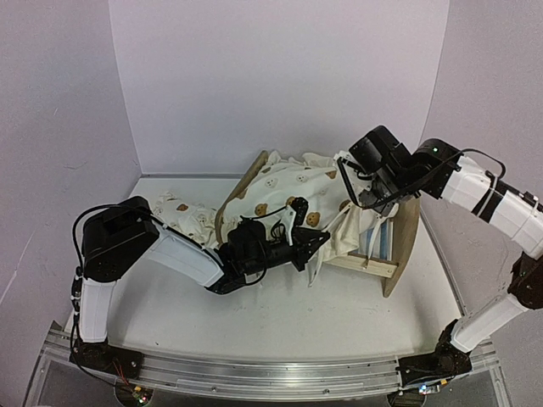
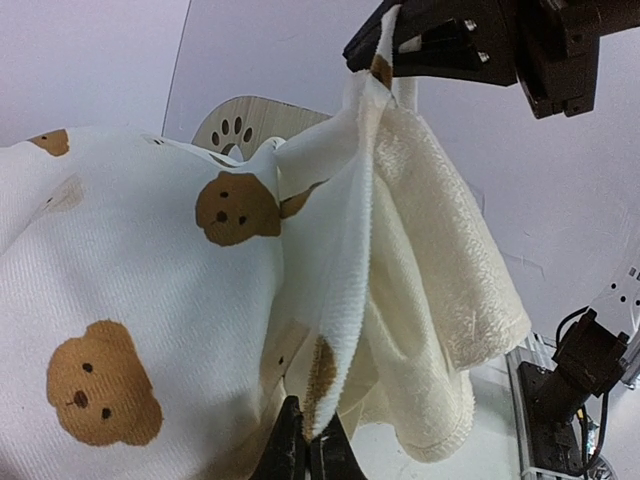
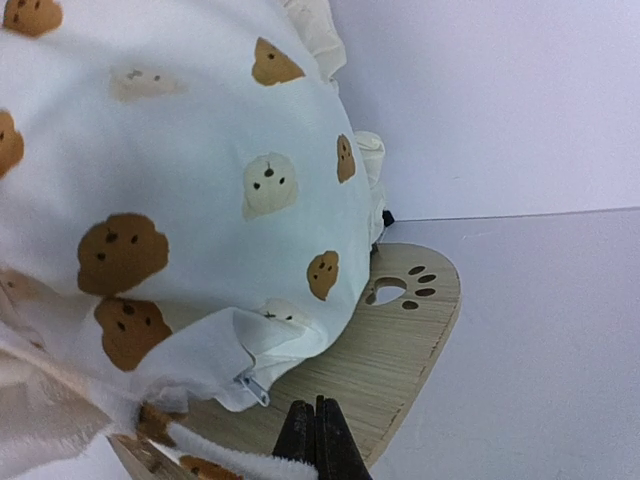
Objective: Set up the pet bed
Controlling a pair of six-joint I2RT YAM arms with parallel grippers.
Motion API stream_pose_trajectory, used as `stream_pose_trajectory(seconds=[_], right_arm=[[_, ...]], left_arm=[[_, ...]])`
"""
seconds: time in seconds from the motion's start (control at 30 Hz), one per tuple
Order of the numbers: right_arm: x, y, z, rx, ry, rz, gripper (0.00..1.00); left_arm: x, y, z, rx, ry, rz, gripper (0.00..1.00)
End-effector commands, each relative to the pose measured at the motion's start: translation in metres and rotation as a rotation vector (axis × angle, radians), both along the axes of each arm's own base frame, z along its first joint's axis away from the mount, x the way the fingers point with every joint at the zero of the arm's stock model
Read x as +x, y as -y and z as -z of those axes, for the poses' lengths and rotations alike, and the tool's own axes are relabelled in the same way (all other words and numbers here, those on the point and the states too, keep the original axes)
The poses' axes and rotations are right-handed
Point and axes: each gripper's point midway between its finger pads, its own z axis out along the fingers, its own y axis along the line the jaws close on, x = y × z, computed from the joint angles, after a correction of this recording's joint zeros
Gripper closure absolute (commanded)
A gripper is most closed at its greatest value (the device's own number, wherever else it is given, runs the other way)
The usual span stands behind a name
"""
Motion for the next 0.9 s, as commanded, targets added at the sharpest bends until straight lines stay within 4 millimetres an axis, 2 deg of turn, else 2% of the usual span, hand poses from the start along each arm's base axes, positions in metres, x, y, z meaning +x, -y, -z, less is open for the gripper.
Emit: stream_pose_trajectory(seconds=[0.0, 0.07, 0.17, 0.27, 0.33, 0.43, 0.5, 0.6, 0.73, 0.87], right_arm=[[0.006, 0.015, -0.028, -0.172, 0.049, -0.053, 1.00], [0.007, 0.015, -0.035, -0.207, 0.058, -0.086, 1.00], [0.010, 0.021, -0.063, -0.219, 0.108, -0.119, 1.00], [-0.003, 0.016, -0.081, -0.197, 0.119, -0.253, 0.92], [-0.007, 0.020, -0.081, -0.231, 0.124, -0.306, 0.89], [-0.005, 0.025, -0.084, -0.278, 0.141, -0.299, 0.98], [-0.005, 0.030, -0.083, -0.308, 0.140, -0.281, 1.00], [-0.008, 0.034, -0.077, -0.307, 0.129, -0.281, 1.00], [-0.014, 0.038, -0.037, -0.307, 0.046, -0.265, 1.00], [-0.016, 0.026, -0.009, -0.227, 0.007, -0.290, 1.00]], left_arm=[[0.006, 0.001, 0.012, 0.012, -0.035, 0.009, 1.00], [0.005, 0.002, 0.014, 0.014, -0.039, 0.017, 1.00], [0.005, 0.002, 0.018, 0.017, -0.050, 0.024, 1.00], [0.004, 0.002, 0.021, 0.017, -0.059, 0.031, 1.00], [0.004, 0.003, 0.021, 0.014, -0.061, 0.036, 1.00], [0.005, 0.002, 0.022, 0.013, -0.064, 0.037, 1.00], [0.005, 0.002, 0.022, 0.009, -0.066, 0.039, 1.00], [0.005, 0.003, 0.023, 0.008, -0.071, 0.044, 1.00], [0.006, 0.002, 0.023, 0.007, -0.069, 0.048, 1.00], [0.008, 0.002, 0.023, 0.004, -0.074, 0.047, 1.00]])
